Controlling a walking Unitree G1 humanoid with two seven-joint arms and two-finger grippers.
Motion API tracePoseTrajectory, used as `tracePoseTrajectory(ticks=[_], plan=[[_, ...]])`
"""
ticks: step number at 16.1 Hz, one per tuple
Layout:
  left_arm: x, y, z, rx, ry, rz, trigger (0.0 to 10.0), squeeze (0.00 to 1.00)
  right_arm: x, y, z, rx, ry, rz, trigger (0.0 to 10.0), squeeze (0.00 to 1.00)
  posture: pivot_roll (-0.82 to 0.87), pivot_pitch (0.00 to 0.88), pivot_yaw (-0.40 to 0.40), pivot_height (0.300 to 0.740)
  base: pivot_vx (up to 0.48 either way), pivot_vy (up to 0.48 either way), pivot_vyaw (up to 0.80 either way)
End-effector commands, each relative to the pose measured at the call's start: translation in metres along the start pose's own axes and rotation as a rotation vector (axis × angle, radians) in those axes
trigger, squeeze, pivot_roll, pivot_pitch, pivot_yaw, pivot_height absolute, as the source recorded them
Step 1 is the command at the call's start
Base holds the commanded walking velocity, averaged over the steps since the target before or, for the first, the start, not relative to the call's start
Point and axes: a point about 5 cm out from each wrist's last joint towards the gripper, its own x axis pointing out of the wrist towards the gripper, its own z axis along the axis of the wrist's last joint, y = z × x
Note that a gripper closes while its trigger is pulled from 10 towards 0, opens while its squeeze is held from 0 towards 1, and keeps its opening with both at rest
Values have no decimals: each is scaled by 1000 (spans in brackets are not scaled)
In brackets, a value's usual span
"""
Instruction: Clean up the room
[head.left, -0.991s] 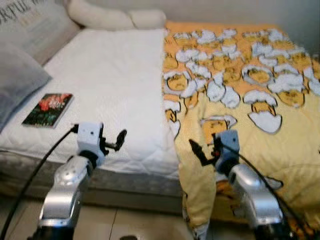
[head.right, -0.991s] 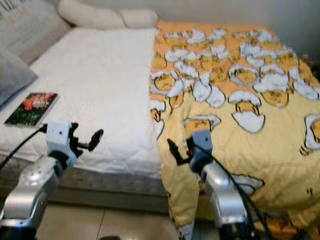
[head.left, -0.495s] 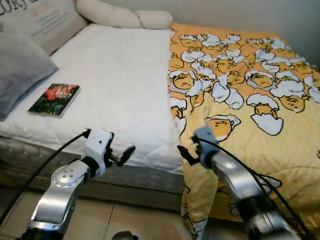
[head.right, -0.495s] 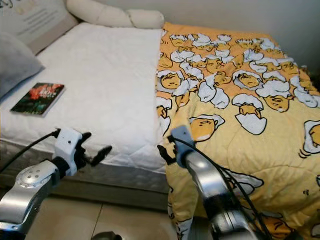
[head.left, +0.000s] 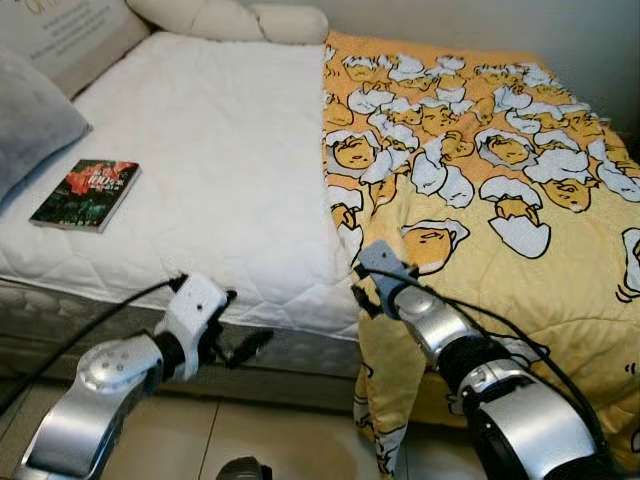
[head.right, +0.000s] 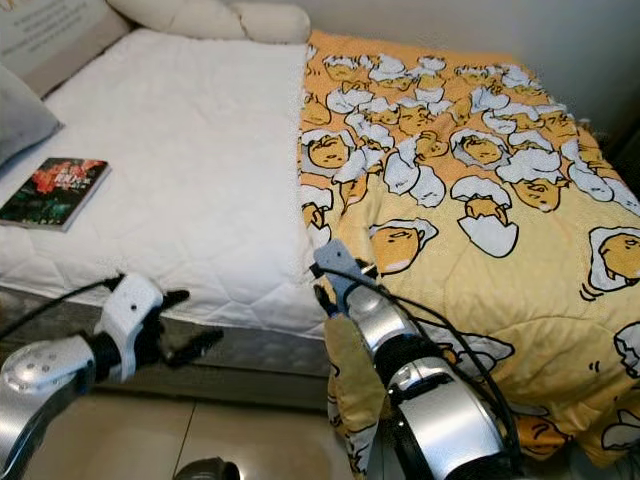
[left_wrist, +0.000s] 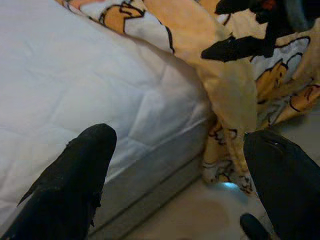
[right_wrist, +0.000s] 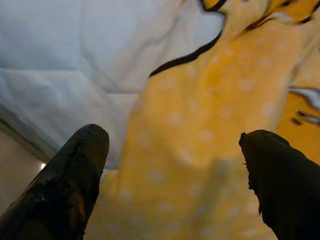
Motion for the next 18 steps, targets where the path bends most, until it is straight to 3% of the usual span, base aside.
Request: tracePoseTrajectory(ticks=[1,3,4,5,6,7,8,10,11,14,18], plan=[[-3,-3,7,19,-12,-20,10000,373,0,-2,3,-21,-9,-10,10000,0,177,18,-62,740,0,0,0],[-14,-8,10,23,9,-39,10000,373,1,8,-4,-18,7,24,10000,0,219,85,-70,740,0,0,0],[-18,-11,11,24,14,-43,10000,373,1,7,-7,-54,11,2,10000,0,229,104,-75,740,0,0,0],[-22,-12,13,26,17,-44,10000,369,1,2,-9,-97,14,-42,9373,0,238,120,-77,740,0,0,0],[-25,-14,16,29,18,-49,10000,373,0,-3,-10,-141,15,-79,4667,0,250,148,-84,740,0,0,0],[-29,-16,19,36,22,-54,10000,373,0,-6,-12,-177,22,-101,2392,0,266,173,-87,740,0,0,0],[-32,-17,21,42,26,-60,10000,373,0,-8,-13,-182,24,-105,1529,0,277,188,-91,740,0,0,0],[-36,-19,24,44,28,-62,10000,373,0,-9,-13,-171,19,-107,1294,0,294,214,-92,740,0,0,0],[-44,-22,27,48,41,-55,10000,376,-1,-13,-11,-152,0,-119,0,0,321,256,-93,740,0,0,0],[-56,-25,28,49,62,-47,10000,373,-1,-16,-5,-124,-33,-128,0,0,342,275,-94,740,0,0,0],[-58,-27,32,31,62,-16,10000,380,-1,-24,-2,-109,-53,-135,0,0,331,266,-98,740,0,0,0]])
